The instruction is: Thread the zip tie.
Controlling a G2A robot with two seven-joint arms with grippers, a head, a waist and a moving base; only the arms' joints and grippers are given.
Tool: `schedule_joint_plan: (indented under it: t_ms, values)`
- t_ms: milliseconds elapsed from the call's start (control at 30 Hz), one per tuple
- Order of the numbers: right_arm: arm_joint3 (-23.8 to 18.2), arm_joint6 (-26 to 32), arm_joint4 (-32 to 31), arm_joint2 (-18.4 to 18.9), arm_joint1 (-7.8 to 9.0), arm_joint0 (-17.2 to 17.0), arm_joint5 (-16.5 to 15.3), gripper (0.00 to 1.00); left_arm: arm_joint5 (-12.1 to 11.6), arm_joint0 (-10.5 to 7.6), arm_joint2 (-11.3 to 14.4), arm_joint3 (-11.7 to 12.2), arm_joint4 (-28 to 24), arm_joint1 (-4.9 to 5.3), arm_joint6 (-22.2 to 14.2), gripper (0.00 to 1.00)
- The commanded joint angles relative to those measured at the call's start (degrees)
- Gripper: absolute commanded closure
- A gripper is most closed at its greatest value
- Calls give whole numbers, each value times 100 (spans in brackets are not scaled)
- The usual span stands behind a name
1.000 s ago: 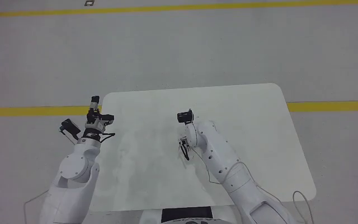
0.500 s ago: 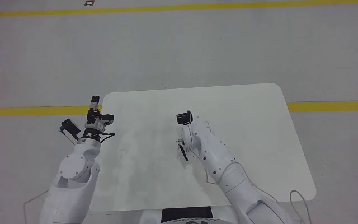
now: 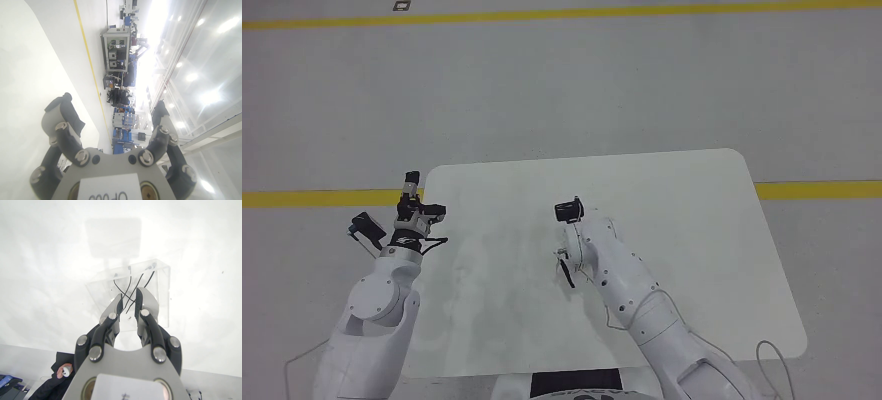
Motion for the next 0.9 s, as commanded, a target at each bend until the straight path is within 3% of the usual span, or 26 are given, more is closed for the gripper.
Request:
schedule_joint_plan:
  t_ms: [0,267,867]
  values:
    - [47,-22,9,-3,-11,13,0,86,0,0,0,0,0,0,0,0]
    - [294,-99,-65,29,-76,105,0,92,0,0,0,0,0,0,0,0]
    - [427,-131,-192,113,-168,122,0,85,0,0,0,0,0,0,0,0]
